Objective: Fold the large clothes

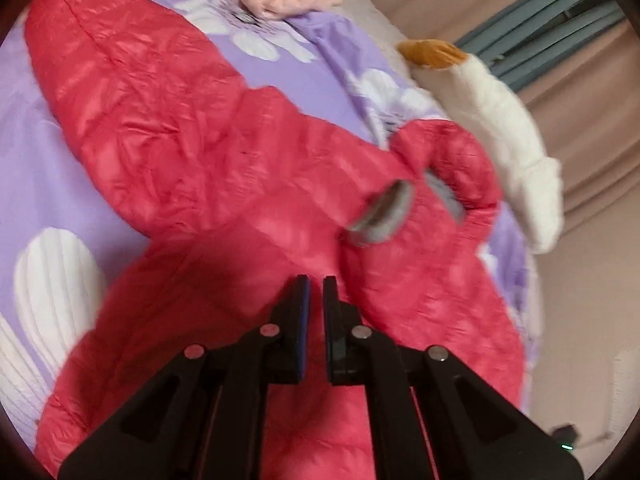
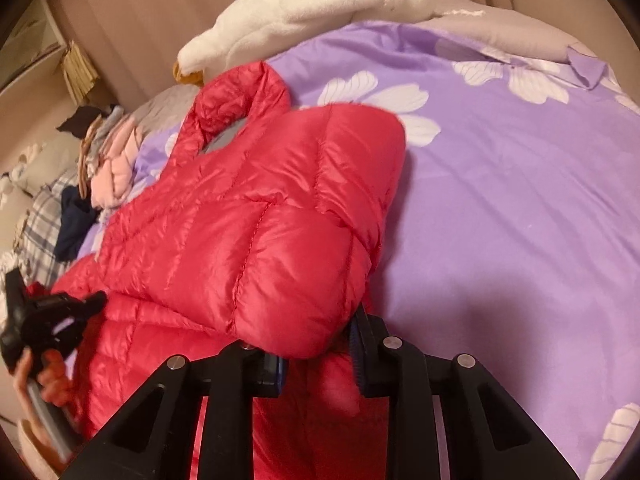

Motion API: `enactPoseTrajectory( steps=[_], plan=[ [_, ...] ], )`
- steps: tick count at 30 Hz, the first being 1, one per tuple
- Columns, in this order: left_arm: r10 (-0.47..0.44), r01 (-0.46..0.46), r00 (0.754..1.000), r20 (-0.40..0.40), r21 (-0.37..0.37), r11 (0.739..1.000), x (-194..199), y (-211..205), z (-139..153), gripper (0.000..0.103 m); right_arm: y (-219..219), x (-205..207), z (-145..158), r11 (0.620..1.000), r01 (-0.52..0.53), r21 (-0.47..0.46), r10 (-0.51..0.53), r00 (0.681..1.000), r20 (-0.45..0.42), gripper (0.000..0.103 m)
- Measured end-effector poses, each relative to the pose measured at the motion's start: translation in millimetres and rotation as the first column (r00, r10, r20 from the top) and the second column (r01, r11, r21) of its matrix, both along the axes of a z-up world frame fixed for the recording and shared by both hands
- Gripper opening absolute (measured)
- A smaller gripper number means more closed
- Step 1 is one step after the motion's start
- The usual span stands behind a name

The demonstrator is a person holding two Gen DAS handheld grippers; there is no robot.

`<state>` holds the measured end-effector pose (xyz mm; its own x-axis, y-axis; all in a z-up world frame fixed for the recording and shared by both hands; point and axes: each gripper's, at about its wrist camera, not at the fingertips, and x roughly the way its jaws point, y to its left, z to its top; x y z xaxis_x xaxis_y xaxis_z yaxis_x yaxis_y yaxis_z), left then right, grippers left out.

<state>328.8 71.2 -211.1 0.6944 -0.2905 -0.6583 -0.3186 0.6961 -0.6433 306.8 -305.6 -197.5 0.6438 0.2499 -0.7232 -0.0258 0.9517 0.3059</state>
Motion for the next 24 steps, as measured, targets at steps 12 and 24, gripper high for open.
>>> enactPoseTrajectory(
  steps=[12,24],
  plan=[
    [-0.211,0.221,0.975,0.068,-0.311,0.924,34,-47,-12,0.064,7,0,3,0.998,-0.007,-0.065,0.008,1.000,0.011,0.027],
    [-0.035,0.036,0.999,0.010,-0.163,0.986,68,-48,-19,0.010,3,-3,5,0.999,-0.022,-0.023,0.023,0.999,0.032,0.027]
  ],
)
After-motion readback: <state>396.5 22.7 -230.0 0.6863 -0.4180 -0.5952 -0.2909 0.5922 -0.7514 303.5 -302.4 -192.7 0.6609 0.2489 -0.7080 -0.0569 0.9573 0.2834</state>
